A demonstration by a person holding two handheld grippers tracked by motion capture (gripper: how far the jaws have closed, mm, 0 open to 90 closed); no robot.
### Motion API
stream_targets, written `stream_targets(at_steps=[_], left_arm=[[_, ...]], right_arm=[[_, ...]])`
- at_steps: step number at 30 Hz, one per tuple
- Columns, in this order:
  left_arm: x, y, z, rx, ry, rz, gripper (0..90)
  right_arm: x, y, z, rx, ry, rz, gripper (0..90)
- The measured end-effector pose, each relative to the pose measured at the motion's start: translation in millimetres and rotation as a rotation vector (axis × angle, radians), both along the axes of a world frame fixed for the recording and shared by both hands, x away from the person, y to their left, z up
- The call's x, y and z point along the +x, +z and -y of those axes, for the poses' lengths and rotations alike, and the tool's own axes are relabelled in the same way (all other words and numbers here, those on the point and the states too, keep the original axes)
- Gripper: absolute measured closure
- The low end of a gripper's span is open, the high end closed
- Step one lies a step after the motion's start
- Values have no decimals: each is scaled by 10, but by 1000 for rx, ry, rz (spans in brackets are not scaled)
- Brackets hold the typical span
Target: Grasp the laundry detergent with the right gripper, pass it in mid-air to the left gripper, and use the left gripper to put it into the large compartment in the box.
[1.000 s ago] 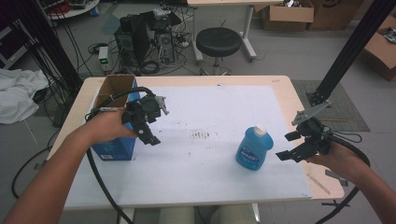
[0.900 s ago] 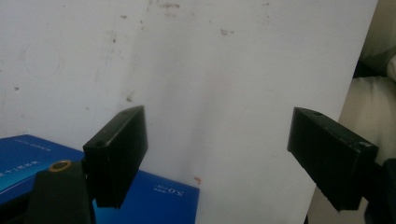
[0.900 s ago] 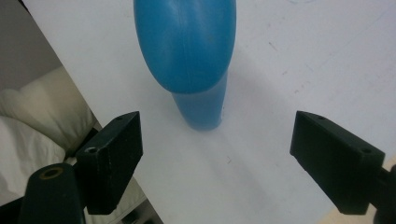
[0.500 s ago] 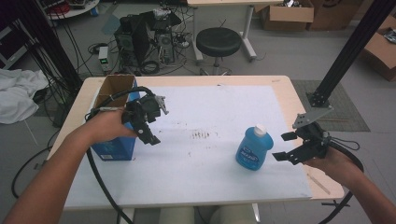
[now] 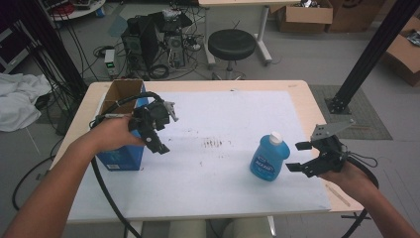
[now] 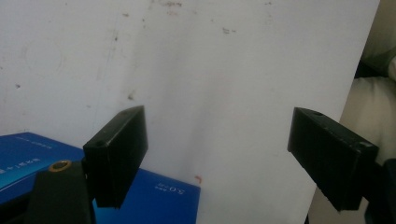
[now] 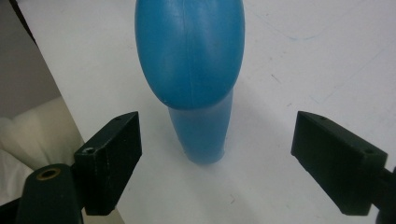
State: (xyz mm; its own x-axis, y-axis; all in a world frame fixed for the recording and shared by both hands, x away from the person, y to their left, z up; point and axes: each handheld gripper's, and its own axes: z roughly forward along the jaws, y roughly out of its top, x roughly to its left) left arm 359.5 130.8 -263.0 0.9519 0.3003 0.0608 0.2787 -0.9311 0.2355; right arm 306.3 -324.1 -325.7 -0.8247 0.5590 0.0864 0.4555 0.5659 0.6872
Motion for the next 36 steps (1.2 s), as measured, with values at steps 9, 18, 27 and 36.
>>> stream_targets(at_steps=[9, 18, 27, 36], left_arm=[[1, 1, 5, -1, -1, 1, 207], [15, -8, 7, -2, -1, 4, 208], [19, -11, 15, 0, -4, 3, 208], [24, -11, 15, 0, -4, 2, 211]], right_arm=[[-3, -91, 7, 36, 2, 24, 159], [17, -203, -36, 59, 0, 42, 159], [39, -293, -113, 80, 7, 61, 158], [69, -368, -179, 107, 9, 77, 158]])
